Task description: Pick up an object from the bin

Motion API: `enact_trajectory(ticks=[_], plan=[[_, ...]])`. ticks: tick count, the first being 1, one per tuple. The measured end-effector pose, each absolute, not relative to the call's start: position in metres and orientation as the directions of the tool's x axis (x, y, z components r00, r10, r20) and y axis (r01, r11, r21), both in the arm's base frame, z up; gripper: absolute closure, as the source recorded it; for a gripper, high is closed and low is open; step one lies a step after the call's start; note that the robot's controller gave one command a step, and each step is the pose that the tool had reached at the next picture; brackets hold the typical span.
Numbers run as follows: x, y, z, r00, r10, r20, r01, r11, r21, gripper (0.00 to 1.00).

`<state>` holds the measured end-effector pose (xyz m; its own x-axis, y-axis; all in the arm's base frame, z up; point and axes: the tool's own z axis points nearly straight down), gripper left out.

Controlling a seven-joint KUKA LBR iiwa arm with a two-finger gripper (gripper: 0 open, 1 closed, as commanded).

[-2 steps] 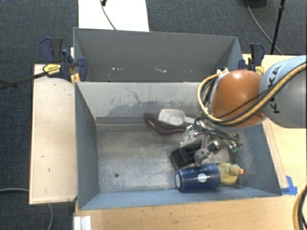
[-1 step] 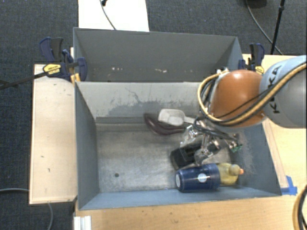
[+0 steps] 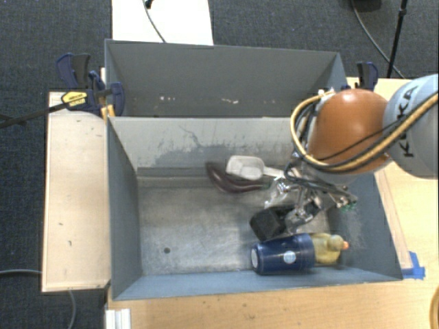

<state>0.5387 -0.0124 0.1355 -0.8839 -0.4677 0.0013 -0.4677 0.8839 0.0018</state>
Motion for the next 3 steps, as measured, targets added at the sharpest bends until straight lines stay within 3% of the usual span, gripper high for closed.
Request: enact_trajectory(ticks=[1, 2, 3], plan=[[0.543, -0.011, 0.161, -0.882, -0.471, -0.003, -0.471, 0.882, -0.001, 1.00], [0.542, -0.011, 0.191, -0.885, -0.466, 0.006, -0.466, 0.885, 0.004, 1.00], [0.543, -0.032, 0.174, -0.830, -0.558, -0.011, -0.558, 0.830, -0.008, 1.00]])
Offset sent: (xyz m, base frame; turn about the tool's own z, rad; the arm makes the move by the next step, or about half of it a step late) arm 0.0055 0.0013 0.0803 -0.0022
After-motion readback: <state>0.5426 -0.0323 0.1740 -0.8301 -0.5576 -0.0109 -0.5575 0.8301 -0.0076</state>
